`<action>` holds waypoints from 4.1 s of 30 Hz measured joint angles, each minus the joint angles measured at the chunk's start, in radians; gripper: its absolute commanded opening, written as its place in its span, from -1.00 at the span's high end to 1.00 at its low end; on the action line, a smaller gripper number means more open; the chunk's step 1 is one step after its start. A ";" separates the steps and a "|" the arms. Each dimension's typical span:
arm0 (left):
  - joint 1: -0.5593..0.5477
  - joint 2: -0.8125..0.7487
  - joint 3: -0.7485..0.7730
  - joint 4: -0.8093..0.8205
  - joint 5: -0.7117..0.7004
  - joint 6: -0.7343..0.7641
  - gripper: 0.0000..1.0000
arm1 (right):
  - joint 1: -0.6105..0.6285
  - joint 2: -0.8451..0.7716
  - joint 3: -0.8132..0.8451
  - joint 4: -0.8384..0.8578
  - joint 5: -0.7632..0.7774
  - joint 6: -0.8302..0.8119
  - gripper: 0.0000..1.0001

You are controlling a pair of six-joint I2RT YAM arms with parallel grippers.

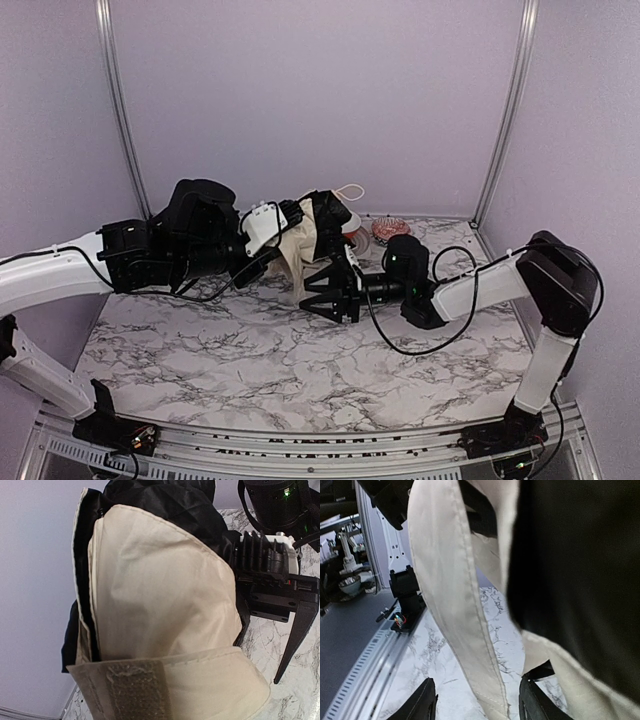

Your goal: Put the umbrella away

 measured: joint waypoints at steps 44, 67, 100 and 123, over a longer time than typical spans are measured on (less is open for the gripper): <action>0.029 -0.125 -0.056 -0.062 0.484 -0.116 1.00 | -0.101 -0.084 -0.005 -0.096 0.189 -0.130 1.00; -0.126 0.081 -0.213 0.048 0.597 0.056 1.00 | -0.007 -0.280 0.047 -0.518 0.018 -0.710 1.00; 0.064 0.438 -0.255 0.033 1.138 -0.029 1.00 | 0.411 -0.224 -0.373 -0.120 0.620 -0.767 1.00; 0.093 0.422 -0.278 0.097 0.844 -0.078 1.00 | 0.520 -0.090 -0.270 -0.166 0.631 -0.985 0.88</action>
